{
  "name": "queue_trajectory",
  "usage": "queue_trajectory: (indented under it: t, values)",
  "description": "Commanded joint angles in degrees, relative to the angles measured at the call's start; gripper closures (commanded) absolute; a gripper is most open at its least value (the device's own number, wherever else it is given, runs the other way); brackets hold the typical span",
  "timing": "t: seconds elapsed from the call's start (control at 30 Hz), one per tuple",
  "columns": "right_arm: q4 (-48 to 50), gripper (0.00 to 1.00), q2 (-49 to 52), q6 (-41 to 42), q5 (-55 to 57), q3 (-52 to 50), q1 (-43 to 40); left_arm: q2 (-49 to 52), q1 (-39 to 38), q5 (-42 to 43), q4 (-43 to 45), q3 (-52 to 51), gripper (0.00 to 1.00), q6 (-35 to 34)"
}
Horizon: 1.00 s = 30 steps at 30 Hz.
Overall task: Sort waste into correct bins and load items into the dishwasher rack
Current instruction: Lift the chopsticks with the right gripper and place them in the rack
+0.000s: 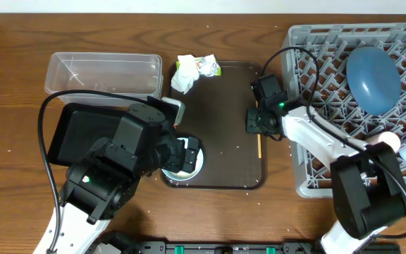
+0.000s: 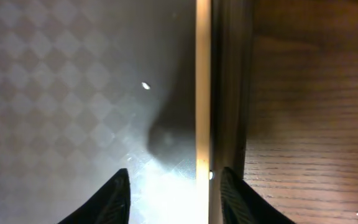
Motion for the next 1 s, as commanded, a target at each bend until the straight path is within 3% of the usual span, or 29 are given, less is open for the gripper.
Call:
queue_trajectory:
  t: [0.0,0.3,0.53,0.77,0.97]
  values:
    - [-0.1,0.61,1.8,1.6,2.1,-0.3,0.3,0.1,0.2,-0.9,0.0,0.9,0.02,0.8]
    - [0.1,0.78,3.5,1.6,1.4,-0.3,0.4,0.1,0.2,-0.9,0.0,0.9,0.02,0.8]
    - [1.5,0.99,3.5,1.6,2.0,-0.3,0.4,0.1,0.2,-0.9,0.0,0.9,0.02,0.8]
    - [1.2,0.99,-2.8,0.9,-1.0,0.8,0.1,0.1,0.2,-0.9,0.0,0.9,0.02,0.8]
    - [-0.8,0.99,-16.5,-9.6,-1.6,0.9,-3.1,0.1,0.2,-0.9,0.0,0.9,0.02,0.8]
